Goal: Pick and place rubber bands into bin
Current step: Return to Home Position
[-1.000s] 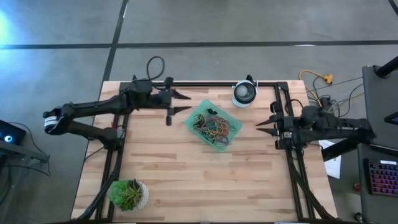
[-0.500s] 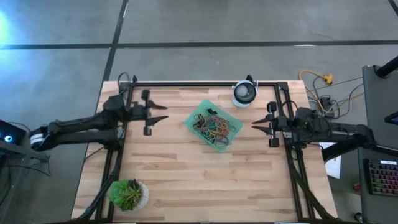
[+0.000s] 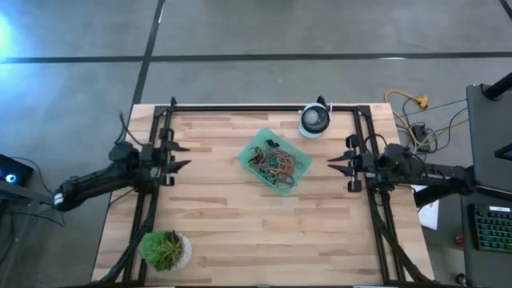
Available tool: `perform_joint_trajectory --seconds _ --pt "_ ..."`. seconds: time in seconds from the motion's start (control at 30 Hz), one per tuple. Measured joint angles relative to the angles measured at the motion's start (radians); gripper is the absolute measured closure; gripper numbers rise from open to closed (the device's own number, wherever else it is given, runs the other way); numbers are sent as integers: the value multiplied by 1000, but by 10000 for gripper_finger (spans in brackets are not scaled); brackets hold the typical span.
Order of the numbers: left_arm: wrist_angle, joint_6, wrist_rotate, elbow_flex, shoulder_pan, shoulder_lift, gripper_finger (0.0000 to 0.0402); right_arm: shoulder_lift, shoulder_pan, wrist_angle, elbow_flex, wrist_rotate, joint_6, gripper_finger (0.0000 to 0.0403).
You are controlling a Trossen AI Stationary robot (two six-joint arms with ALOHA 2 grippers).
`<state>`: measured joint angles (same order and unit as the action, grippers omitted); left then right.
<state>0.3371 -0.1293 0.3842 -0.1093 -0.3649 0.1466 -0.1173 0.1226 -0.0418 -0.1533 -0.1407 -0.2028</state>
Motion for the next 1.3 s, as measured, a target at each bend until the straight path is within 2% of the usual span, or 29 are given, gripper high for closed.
perform_joint_trajectory --seconds 0.2,0.37,0.63,0.83,1.03,1.3 --pt "-32 31 19 101 0 -125 260 52 0 1 35 -3 29 346" --pt "-57 56 36 100 0 -90 260 65 0 0 61 -51 62 346" --pt "-58 126 44 101 38 -88 260 71 0 -81 89 -36 92 346" --pt "-59 150 -24 102 88 -71 260 70 0 -96 107 -36 111 346" --pt "-23 113 -86 102 148 -17 260 70 0 -97 109 -35 117 346" --pt "13 10 -90 103 164 15 260 70 0 -44 109 -35 92 346"
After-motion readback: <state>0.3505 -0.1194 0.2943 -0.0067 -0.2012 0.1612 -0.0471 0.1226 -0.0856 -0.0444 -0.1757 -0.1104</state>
